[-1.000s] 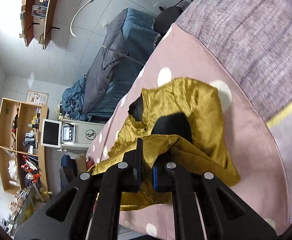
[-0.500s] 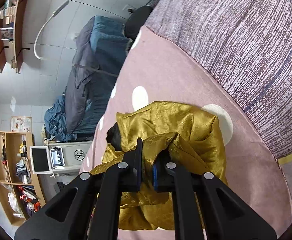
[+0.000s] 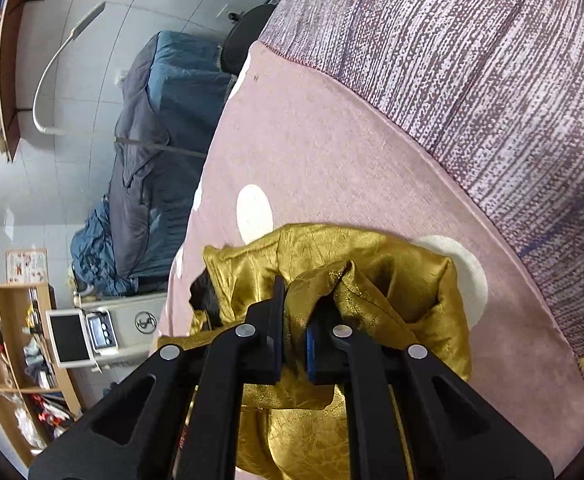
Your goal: Fold large clothes
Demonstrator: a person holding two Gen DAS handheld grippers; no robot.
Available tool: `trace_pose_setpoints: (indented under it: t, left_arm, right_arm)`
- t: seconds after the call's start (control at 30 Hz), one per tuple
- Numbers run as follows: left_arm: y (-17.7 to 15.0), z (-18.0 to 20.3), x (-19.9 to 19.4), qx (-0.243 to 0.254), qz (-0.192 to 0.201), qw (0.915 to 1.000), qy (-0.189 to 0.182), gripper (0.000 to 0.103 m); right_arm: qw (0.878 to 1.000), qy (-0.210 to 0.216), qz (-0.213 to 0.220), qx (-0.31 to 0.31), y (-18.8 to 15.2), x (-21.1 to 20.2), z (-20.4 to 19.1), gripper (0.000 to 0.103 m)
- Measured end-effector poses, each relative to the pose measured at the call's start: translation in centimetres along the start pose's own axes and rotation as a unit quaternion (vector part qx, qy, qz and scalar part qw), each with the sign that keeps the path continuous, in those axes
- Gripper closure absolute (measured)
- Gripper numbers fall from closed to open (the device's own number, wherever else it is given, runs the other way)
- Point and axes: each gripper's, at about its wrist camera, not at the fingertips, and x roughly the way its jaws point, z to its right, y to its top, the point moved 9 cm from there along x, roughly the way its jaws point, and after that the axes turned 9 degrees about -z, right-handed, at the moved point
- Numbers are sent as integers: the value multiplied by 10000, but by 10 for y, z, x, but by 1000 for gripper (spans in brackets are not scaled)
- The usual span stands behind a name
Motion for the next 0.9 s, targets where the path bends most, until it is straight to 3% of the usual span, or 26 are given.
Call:
trace_pose_setpoints:
  t: [0.13,0.27,0.33,0.4,0.43,0.6,0.67,0.7,0.73,0.8,0.9]
  left_arm:
    - [-73,69,37,1245,-344,9909,386,20]
    - [-125,91,84,1605,-745,9816,716,20]
    - [-135,89,107,1643,-918,9778,924,20]
    - [-136,82,122,1633,-1025,9743,1168,20]
    - [-134,77,129,1582,-1067,9735,1261,20]
    - [-110,73,137,1454,-1026,9757,1277,20]
    - [-101,73,140,1515,-1037,9736,1358,18]
    - [-99,74,144,1557,-1080,9717,1409,18]
    - [-96,73,148,1613,-1113,9693,1482,18]
    - [-88,75,152,1663,-1100,9673,1566,18]
    - [-77,80,143,1528,-929,9718,1538,18]
  right_arm:
    - [9980,270,182,548,14,3,7,94]
    - [9938,413,146,1021,19,6,17,90]
    - [9914,450,25,1231,15,7,20,75]
    - [9895,626,83,1303,12,-1,17,48]
    - [9895,653,156,1282,13,-7,16,43]
    - [9962,352,500,616,2,-48,-4,36]
    - [9984,-42,549,-86,-17,-58,-22,33]
    - [9950,-457,546,-694,-34,-59,-34,31]
    - [9878,-834,534,-1205,-50,-57,-41,29]
    - [9568,-1628,398,-2377,-92,-42,-55,27]
    - [8921,-2457,123,-3789,-158,-4,-62,27]
